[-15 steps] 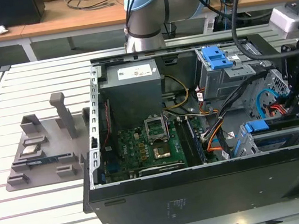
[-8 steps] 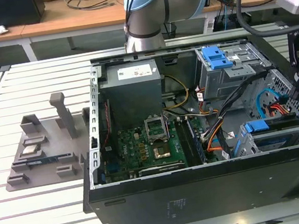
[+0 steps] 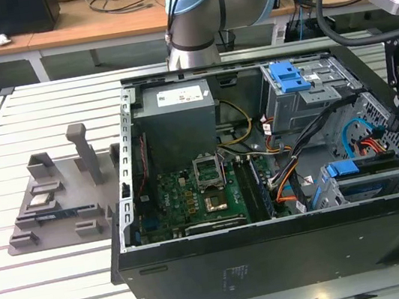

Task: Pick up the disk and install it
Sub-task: 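Insert the second disk wire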

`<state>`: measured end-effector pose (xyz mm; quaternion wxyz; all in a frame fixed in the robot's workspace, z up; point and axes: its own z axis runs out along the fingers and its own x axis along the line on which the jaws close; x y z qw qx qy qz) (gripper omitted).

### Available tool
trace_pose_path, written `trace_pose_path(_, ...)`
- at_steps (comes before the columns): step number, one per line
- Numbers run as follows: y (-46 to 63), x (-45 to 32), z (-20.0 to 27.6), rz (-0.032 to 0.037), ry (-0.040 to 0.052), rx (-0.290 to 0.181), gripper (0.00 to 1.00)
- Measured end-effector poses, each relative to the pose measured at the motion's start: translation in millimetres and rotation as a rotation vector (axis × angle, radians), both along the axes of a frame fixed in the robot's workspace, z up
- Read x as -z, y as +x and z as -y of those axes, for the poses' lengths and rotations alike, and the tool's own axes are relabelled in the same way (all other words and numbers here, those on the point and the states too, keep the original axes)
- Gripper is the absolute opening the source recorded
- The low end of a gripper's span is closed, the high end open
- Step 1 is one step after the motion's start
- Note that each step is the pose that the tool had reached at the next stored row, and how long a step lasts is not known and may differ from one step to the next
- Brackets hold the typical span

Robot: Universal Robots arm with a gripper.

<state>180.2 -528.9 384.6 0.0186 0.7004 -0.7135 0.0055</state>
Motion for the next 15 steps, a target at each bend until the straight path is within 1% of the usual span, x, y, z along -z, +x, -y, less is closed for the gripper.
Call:
trace_pose_path(1, 0.0, 0.0, 0.0, 0.0, 0.0, 0.0, 0.24)
trace_pose_path(2, 0.0, 0.0, 0.0, 0.0, 0.0, 0.0, 0.24)
trace_pose_path(3, 0.0, 0.0, 0.0, 0.0, 0.0, 0.0, 0.3)
trace_pose_path(4, -0.6, -0.1, -0.7, 0.0, -0.0005, 0.0, 0.3)
trace_pose_path(5, -1.4, 0.2, -2.5, 0.0, -0.0003, 0.0, 0.3)
trace_pose_path(6, -2.3, 0.5, -4.8, 0.0, -0.0001, 0.0, 0.3)
trace_pose_path(7, -5.2, 1.2, -8.3, -0.0001, 0.0001, 0.0, 0.3)
trace_pose_path(9, -9.5, 2.6, -8.4, -0.0001, 0.0001, 0.0, 0.3)
trace_pose_path(11, -12.2, 5.8, -8.4, -0.0001, 0.0001, 0.0, 0.3)
trace_pose_path(12, -12.5, 9.9, -8.5, 0.0, 0.0001, -0.001, 0.3)
trace_pose_path(13, -12.5, 11.7, -8.5, 0.0, 0.0001, -0.001, 0.3)
trace_pose_path(15, -12.7, 12.8, -8.5, 0.0, 0.0007, -0.001, 0.3)
